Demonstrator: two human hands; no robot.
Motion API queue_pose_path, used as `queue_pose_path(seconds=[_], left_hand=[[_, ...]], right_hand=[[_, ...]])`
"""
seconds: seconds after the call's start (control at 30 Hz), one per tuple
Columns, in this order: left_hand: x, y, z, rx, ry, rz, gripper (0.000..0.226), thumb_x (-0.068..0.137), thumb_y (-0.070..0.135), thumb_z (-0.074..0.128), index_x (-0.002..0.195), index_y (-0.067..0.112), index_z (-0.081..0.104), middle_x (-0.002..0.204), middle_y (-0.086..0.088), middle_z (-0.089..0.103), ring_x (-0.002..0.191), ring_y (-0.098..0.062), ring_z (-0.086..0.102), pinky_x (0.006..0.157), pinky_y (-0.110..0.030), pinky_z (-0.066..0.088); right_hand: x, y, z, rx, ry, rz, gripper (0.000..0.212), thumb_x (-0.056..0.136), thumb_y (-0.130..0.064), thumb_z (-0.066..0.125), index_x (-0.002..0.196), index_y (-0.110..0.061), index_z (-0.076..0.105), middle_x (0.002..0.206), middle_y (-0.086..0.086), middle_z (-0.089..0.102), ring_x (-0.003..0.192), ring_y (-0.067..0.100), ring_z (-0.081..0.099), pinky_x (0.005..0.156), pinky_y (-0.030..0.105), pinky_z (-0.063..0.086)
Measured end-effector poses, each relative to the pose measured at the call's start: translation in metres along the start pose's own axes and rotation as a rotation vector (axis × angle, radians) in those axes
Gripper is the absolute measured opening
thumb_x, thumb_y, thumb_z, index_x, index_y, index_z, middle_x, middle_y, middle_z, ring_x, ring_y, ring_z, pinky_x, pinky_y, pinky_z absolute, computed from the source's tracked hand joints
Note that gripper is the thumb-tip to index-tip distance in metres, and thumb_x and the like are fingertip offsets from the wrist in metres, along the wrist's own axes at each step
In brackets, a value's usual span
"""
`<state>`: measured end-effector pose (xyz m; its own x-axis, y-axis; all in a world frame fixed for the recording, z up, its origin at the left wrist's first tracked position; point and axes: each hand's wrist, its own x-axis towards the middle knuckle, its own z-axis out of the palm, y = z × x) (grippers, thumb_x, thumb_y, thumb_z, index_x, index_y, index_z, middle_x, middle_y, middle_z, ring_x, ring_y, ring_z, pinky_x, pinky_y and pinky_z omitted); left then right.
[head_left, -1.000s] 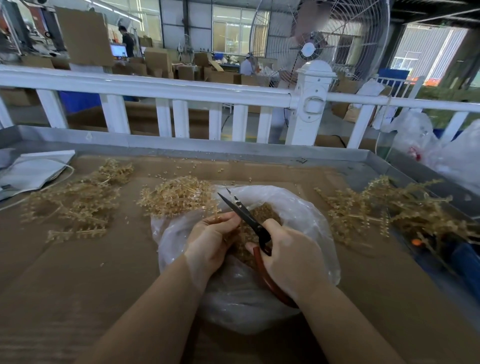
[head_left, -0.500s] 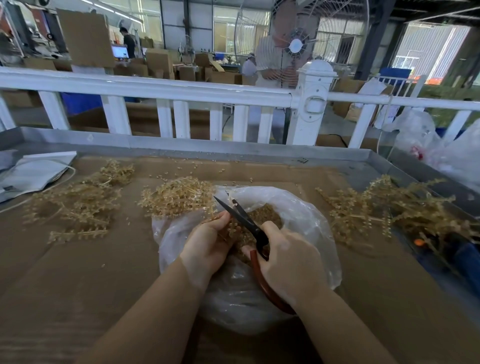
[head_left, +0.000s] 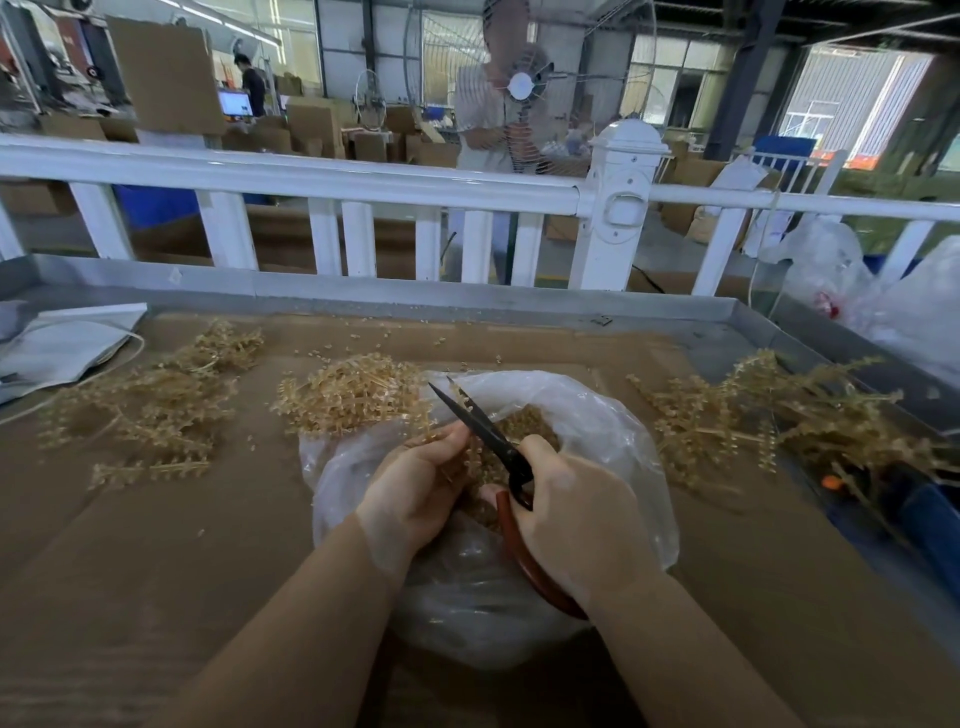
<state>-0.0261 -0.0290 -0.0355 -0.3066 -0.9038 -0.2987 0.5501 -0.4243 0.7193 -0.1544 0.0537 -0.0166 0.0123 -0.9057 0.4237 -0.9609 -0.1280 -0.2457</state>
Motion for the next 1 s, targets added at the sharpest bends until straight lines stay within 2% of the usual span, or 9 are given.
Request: queue_pose_path(seconds=[0.13, 0.3, 0.43, 0.57, 0.67, 0.77, 0.9, 1.0], left_hand=[[-0.001, 0.000, 0.000, 0.028, -0.018, 0.004, 0.030, 0.085, 0.000, 0.053, 0.113, -0.005, 0.060, 0.109, -0.021, 0.061, 0.094, -0.029, 0.060, 0.092, -0.039, 0.047], [-0.001, 0.000, -0.001, 0.050, -0.011, 0.035, 0.015, 0.087, -0.006, 0.050, 0.094, -0.002, 0.063, 0.095, -0.016, 0.065, 0.086, -0.025, 0.063, 0.090, -0.036, 0.048], [0.000, -0.002, 0.002, 0.077, 0.022, 0.076, 0.013, 0.084, -0.009, 0.053, 0.084, 0.001, 0.061, 0.086, -0.013, 0.065, 0.078, -0.022, 0.062, 0.075, -0.032, 0.050], [0.004, -0.004, -0.001, 0.095, 0.070, 0.074, 0.013, 0.085, -0.008, 0.054, 0.087, 0.001, 0.064, 0.081, -0.012, 0.070, 0.082, -0.023, 0.064, 0.082, -0.036, 0.050], [0.008, -0.002, -0.002, 0.030, 0.093, 0.020, 0.014, 0.087, -0.002, 0.055, 0.093, 0.004, 0.066, 0.092, -0.013, 0.069, 0.093, -0.026, 0.063, 0.092, -0.039, 0.047], [0.011, -0.001, -0.001, -0.097, 0.108, -0.007, 0.015, 0.090, -0.001, 0.053, 0.086, 0.007, 0.065, 0.087, -0.008, 0.068, 0.087, -0.021, 0.062, 0.080, -0.032, 0.049], [0.014, 0.000, -0.002, -0.133, 0.167, 0.000, 0.017, 0.092, 0.000, 0.052, 0.083, 0.009, 0.064, 0.066, -0.001, 0.070, 0.080, -0.017, 0.061, 0.077, -0.030, 0.047], [0.014, 0.001, -0.002, -0.143, 0.171, -0.003, 0.016, 0.091, 0.001, 0.053, 0.084, 0.008, 0.065, 0.065, -0.002, 0.071, 0.084, -0.020, 0.062, 0.073, -0.031, 0.050]], right_hand=[[-0.002, 0.001, 0.000, -0.005, 0.000, 0.012, 0.028, 0.090, -0.058, 0.049, 0.092, -0.030, 0.047, 0.073, -0.012, 0.052, 0.067, 0.005, 0.047, 0.056, 0.014, 0.028], [-0.003, 0.001, 0.001, -0.010, 0.004, 0.017, 0.030, 0.088, -0.059, 0.050, 0.094, -0.030, 0.049, 0.072, -0.013, 0.048, 0.067, 0.005, 0.043, 0.052, 0.008, 0.018], [-0.003, 0.003, 0.002, -0.037, 0.026, 0.013, 0.028, 0.086, -0.057, 0.055, 0.085, -0.031, 0.044, 0.069, -0.012, 0.050, 0.064, 0.007, 0.043, 0.052, 0.016, 0.023], [-0.004, 0.006, 0.002, -0.023, 0.025, 0.024, 0.027, 0.086, -0.056, 0.055, 0.092, -0.029, 0.052, 0.073, -0.011, 0.056, 0.066, 0.006, 0.045, 0.056, 0.016, 0.027], [-0.005, 0.005, 0.003, 0.012, 0.003, 0.027, 0.029, 0.087, -0.059, 0.050, 0.094, -0.031, 0.050, 0.074, -0.011, 0.054, 0.069, 0.007, 0.048, 0.056, 0.016, 0.031], [-0.005, 0.002, 0.004, 0.011, 0.004, 0.034, 0.033, 0.086, -0.061, 0.048, 0.098, -0.031, 0.049, 0.079, -0.010, 0.058, 0.076, 0.010, 0.054, 0.064, 0.022, 0.042], [-0.005, 0.000, 0.002, -0.019, 0.004, 0.034, 0.030, 0.087, -0.060, 0.049, 0.095, -0.031, 0.047, 0.078, -0.010, 0.057, 0.075, 0.011, 0.053, 0.063, 0.021, 0.039], [-0.006, 0.001, 0.000, -0.030, -0.006, 0.021, 0.028, 0.088, -0.059, 0.049, 0.090, -0.033, 0.041, 0.075, -0.011, 0.054, 0.070, 0.009, 0.049, 0.060, 0.020, 0.035]])
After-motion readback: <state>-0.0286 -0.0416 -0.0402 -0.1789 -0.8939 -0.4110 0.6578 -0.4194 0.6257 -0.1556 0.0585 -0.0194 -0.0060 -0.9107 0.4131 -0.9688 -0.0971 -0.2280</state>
